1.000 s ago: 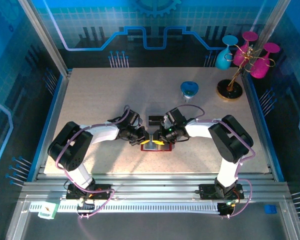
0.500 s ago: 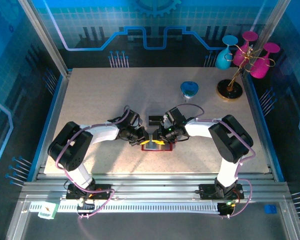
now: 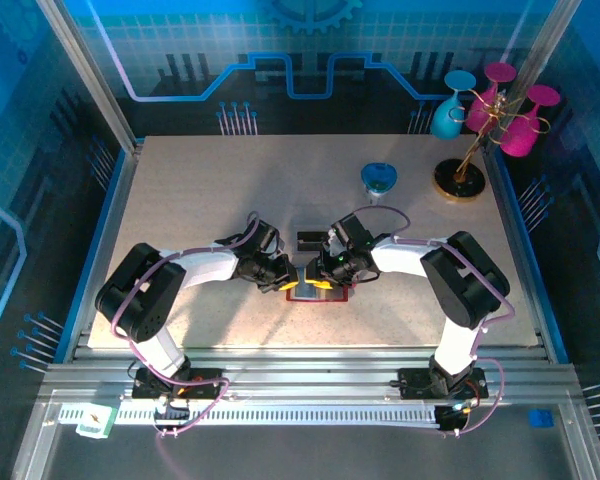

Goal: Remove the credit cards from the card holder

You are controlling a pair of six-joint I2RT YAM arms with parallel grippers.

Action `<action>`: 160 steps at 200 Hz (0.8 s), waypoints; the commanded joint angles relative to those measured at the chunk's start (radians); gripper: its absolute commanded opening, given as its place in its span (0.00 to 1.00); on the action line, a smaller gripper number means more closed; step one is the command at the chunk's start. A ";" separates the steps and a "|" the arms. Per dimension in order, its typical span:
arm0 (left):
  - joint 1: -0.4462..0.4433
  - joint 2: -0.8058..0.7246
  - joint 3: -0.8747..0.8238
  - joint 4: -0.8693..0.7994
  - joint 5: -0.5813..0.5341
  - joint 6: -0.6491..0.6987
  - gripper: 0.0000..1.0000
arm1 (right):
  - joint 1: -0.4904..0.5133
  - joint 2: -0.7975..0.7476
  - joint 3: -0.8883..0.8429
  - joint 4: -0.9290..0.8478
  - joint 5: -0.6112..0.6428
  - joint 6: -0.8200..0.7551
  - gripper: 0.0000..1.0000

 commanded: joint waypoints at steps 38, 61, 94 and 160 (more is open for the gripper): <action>0.008 0.028 -0.009 -0.034 -0.015 0.021 0.13 | -0.011 -0.015 -0.001 -0.061 0.042 -0.023 0.38; 0.008 0.027 -0.009 -0.040 -0.020 0.022 0.13 | -0.014 -0.020 -0.005 -0.066 0.045 -0.026 0.38; 0.008 0.032 -0.008 -0.042 -0.021 0.021 0.13 | -0.019 -0.036 -0.004 -0.087 0.059 -0.035 0.40; 0.008 0.026 -0.010 -0.043 -0.021 0.019 0.13 | -0.027 -0.066 -0.008 -0.090 0.050 -0.036 0.43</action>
